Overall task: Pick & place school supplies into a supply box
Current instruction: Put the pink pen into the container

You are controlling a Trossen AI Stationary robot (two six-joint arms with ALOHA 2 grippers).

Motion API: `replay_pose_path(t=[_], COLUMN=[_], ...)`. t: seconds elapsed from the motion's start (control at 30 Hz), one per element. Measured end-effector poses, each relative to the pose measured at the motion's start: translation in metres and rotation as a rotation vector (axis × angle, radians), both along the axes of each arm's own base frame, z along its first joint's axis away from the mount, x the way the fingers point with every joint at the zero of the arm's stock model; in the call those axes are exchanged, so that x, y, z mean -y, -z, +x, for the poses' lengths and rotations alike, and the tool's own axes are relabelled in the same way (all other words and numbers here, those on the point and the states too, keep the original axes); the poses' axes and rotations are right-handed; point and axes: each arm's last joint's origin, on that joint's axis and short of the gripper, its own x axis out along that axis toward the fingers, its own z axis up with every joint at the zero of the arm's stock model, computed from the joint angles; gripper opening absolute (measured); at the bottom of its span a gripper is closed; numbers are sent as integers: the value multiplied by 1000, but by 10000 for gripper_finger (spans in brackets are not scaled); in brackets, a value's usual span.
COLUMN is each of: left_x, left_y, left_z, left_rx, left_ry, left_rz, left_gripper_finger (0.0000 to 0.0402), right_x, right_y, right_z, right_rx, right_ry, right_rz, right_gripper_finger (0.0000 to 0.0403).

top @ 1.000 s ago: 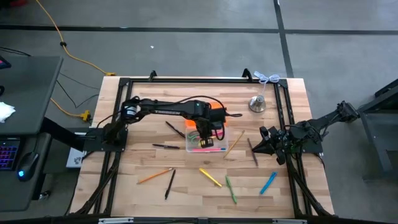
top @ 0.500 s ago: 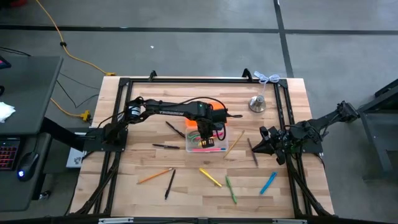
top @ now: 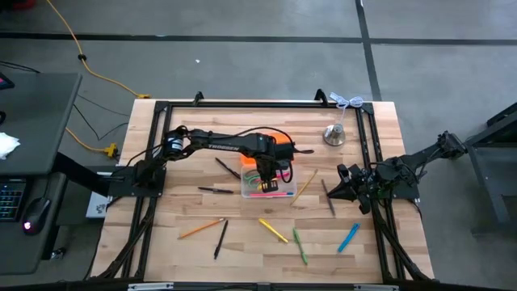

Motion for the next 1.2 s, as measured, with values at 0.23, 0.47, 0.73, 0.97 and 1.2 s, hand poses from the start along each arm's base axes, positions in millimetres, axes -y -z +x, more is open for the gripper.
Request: replay_pose_path(t=[0.23,0.47,0.73,0.97,1.2], left_x=[0,0,-1,-1,-1], left_y=[5,6,5,5,5], left_z=[-1,-1,2,2,3], left_rx=[-6,-8,20,21,36], left_ry=[-4,-10,-9,-9,-7], left_rz=[2,24,25,26,29], left_gripper_finger=[46,46,46,46,63], right_x=[0,0,0,0,0], right_y=[0,0,0,0,0], right_z=[0,0,0,0,0], right_rx=[0,0,0,0,0], right_ry=[0,0,0,-1,-1], right_rz=[0,0,0,0,0], right_gripper_finger=[12,12,12,12,12])
